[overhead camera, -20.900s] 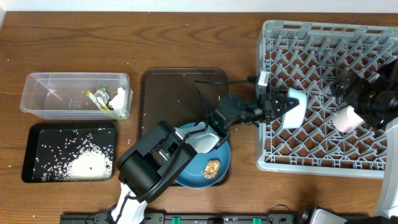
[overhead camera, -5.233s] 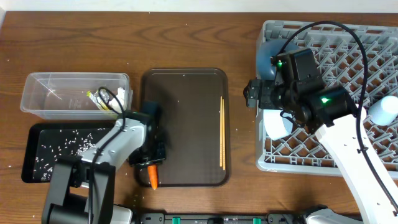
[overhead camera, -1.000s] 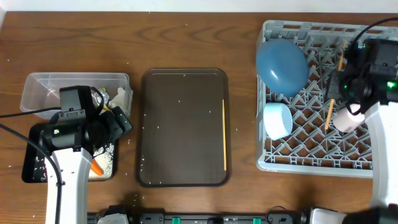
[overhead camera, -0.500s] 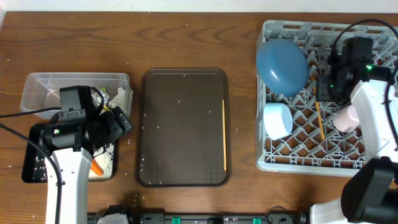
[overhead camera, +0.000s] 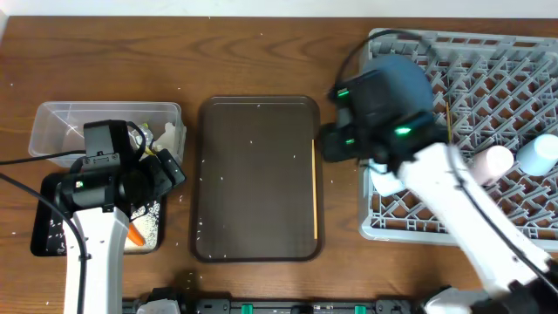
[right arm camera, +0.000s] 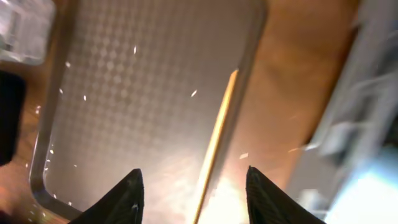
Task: Sort waste into correct bins and load items into the dishwasher rack
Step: 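Move the right gripper back to the second chopstick and grasp it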
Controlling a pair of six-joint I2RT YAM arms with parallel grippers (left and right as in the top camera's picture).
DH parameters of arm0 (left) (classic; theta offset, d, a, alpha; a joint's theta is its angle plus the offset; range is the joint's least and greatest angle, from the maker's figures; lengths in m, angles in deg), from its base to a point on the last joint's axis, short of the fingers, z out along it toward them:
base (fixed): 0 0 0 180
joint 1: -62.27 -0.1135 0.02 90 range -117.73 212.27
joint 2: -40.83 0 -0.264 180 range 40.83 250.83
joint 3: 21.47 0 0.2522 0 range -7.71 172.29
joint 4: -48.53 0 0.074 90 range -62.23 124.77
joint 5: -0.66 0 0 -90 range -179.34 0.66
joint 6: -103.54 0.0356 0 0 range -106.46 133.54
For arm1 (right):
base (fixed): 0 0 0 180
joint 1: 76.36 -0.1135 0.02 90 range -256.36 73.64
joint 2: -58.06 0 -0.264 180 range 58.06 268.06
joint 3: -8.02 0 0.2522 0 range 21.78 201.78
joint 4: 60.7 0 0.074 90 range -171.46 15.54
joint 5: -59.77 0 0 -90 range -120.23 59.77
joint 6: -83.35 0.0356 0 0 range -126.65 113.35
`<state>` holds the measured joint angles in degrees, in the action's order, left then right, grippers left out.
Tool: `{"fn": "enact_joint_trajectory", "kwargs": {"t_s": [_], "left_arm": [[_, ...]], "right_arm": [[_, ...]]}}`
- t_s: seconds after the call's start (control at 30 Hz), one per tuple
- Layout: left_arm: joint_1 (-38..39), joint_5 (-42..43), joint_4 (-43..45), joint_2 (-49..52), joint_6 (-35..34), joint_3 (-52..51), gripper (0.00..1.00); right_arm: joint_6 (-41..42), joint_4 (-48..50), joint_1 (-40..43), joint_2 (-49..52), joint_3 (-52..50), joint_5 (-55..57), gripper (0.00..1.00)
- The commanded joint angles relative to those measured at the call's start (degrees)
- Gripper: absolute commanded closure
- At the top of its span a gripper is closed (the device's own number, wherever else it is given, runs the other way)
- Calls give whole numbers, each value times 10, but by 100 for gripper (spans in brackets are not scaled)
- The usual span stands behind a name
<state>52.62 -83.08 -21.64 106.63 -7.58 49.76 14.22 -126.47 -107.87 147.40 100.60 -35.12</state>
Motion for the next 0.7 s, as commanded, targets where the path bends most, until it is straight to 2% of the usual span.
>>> {"fn": "enact_joint_trajectory", "kwargs": {"t_s": [0.0, 0.2, 0.27, 0.37, 0.67], "left_arm": [[-2, 4, -1, 2, 5, 7, 2], [-2, 4, -1, 2, 5, 7, 2], [-2, 4, -1, 2, 5, 7, 2], [-2, 4, -1, 2, 5, 7, 2], [-2, 4, -1, 2, 5, 7, 2]], "right_arm": [[144, 7, -50, 66, 0, 74, 63], [189, 9, -86, 162, 0, 73, 70], [206, 9, -86, 184, 0, 86, 70], [231, 10, -81, 211, 0, 101, 65], [241, 24, -74, 277, 0, 59, 67]]}}
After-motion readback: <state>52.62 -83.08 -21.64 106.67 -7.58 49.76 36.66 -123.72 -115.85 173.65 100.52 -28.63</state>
